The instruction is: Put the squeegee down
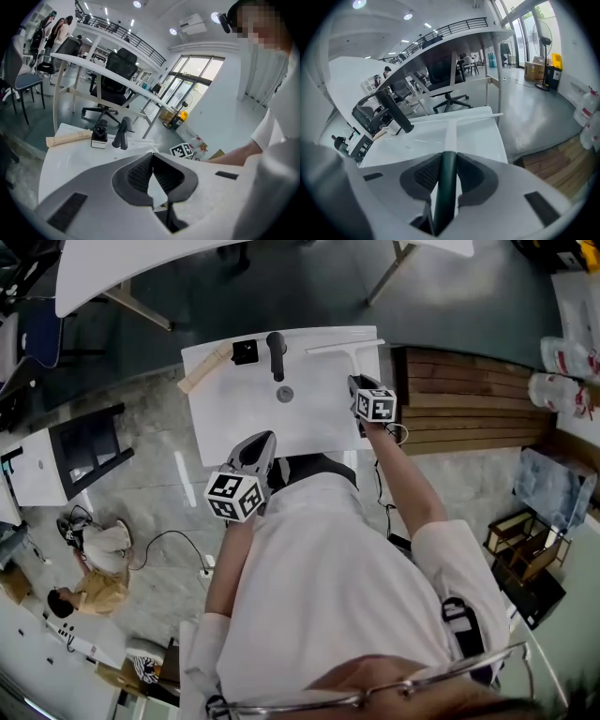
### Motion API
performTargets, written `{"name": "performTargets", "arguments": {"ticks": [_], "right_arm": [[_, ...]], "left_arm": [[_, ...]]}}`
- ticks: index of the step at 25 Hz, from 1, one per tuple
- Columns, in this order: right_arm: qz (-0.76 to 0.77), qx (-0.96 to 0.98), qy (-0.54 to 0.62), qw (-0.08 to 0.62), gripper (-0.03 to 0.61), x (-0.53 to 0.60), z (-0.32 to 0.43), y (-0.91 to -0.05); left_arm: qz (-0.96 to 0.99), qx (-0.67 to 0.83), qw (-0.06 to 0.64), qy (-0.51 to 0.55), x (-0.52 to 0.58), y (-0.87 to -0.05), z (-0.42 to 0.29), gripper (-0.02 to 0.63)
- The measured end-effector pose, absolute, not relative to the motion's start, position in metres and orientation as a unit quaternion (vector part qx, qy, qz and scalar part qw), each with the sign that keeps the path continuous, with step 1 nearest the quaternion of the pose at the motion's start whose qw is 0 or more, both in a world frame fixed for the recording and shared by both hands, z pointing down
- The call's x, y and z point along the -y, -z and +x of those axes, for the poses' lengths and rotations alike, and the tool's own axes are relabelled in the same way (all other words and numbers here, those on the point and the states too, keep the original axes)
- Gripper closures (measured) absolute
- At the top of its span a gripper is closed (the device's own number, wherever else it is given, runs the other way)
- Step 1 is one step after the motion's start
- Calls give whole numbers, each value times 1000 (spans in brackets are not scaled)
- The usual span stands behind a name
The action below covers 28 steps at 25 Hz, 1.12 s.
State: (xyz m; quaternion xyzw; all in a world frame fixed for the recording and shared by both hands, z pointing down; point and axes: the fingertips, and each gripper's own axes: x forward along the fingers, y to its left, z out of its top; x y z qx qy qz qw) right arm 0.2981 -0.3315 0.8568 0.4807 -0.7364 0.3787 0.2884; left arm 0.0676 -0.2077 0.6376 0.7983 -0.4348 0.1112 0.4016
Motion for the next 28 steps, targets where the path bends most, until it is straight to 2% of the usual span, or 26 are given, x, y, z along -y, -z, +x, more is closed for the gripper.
{"name": "performTargets", "arguments": {"ticks": [15,20,28], "right_arm": [[478,722,-360,347,470,332,299,-878],[467,726,-354,361,372,332,293,-880],[470,733,-341,355,362,331,292,-868]], "left_arm": [[782,456,410,-114,213,-649,55,609],[781,457,409,-115,212,-649,51,609],[787,459,398,-109,212,-645,50,609]]}}
